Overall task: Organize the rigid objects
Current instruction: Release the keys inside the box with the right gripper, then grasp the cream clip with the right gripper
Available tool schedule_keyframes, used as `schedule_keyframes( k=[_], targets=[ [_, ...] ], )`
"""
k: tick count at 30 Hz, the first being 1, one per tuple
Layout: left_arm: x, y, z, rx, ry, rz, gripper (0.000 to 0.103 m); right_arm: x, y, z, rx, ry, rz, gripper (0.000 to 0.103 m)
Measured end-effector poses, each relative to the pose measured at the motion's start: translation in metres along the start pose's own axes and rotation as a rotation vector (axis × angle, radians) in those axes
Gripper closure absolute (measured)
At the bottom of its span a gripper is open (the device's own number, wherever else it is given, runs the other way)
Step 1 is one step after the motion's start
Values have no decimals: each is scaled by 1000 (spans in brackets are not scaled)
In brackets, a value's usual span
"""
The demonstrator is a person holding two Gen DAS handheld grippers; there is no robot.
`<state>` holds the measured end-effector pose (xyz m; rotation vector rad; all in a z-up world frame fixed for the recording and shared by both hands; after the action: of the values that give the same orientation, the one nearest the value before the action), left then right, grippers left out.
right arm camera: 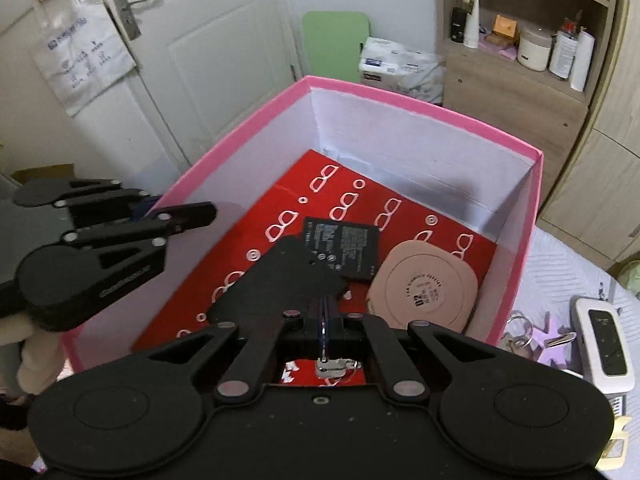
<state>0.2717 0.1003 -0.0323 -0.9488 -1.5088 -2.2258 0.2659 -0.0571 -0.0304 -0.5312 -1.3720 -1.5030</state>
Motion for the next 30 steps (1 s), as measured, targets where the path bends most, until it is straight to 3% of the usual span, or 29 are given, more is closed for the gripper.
schedule_keyframes(
  k=[6, 10, 14, 17, 21, 25, 30],
  targets=[
    [0, 0, -1, -1, 0, 0, 95, 39, -6, -11, -54, 51, -14, 95],
    [0, 0, -1, -1, -1, -1, 95, 73, -17, -30, -100, 40, -48, 95],
    [0, 0, -1, -3, 1, -1, 95, 101, -31, -54, -154, -4, -75, 91],
    [0, 0, -1, -5, 2, 0, 95, 115, -41, -71, -175, -60, -110, 79],
    [0, 0, -1, -3, 1, -1, 95, 130, -55, -96, -223, -97, -157, 74],
    [0, 0, -1, -7, 4, -1, 95, 132, -72, -122, -268, -144, -161, 70],
    [0, 4, -9, -99, 61, 10, 95, 122, -86, -148, -282, -223, -150, 65]
  ],
)
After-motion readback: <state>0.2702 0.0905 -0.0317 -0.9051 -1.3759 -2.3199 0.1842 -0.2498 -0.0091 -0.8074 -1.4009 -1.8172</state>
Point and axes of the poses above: each gripper's, at about its wrist camera, not at the fingertips, and x roughly against the way its jaws point, z to its left, y to its top, the point moved 5 cm from there along -x, roughly the way its jaws point, and after that the axes turned 12 degrees about -x, right-handed, at the moved point
